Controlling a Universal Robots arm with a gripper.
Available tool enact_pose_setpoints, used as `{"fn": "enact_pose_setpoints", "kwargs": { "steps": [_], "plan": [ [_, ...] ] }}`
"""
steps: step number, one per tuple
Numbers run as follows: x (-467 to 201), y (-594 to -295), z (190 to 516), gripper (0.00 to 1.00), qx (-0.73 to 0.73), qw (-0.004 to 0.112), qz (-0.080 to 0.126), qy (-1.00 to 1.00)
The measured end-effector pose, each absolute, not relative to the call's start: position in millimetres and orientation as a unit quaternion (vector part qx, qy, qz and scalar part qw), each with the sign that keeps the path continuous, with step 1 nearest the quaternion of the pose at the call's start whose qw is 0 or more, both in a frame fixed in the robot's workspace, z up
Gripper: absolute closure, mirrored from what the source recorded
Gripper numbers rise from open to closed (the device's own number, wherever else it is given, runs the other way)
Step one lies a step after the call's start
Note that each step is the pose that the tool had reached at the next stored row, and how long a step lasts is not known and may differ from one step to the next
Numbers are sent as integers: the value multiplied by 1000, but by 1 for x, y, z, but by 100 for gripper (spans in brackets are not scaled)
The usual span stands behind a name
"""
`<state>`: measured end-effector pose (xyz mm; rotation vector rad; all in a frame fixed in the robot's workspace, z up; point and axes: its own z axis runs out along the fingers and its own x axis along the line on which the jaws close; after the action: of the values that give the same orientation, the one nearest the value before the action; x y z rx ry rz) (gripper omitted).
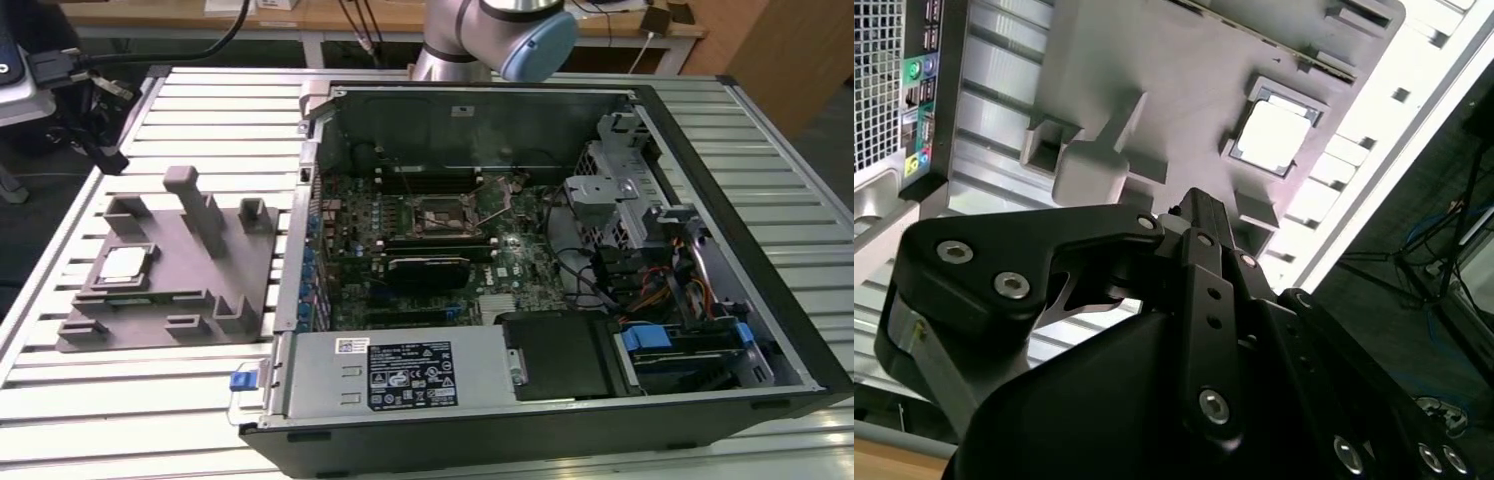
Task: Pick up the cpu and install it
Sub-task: 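Reach for the cpu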
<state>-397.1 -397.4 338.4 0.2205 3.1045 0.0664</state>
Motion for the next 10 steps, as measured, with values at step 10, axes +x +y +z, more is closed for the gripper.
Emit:
{"fn": "enact_pose_setpoints", "kwargs": {
  "steps": [10],
  "plan": [
    [-406, -399, 327, 89, 71, 14, 21, 997]
  ]
}}
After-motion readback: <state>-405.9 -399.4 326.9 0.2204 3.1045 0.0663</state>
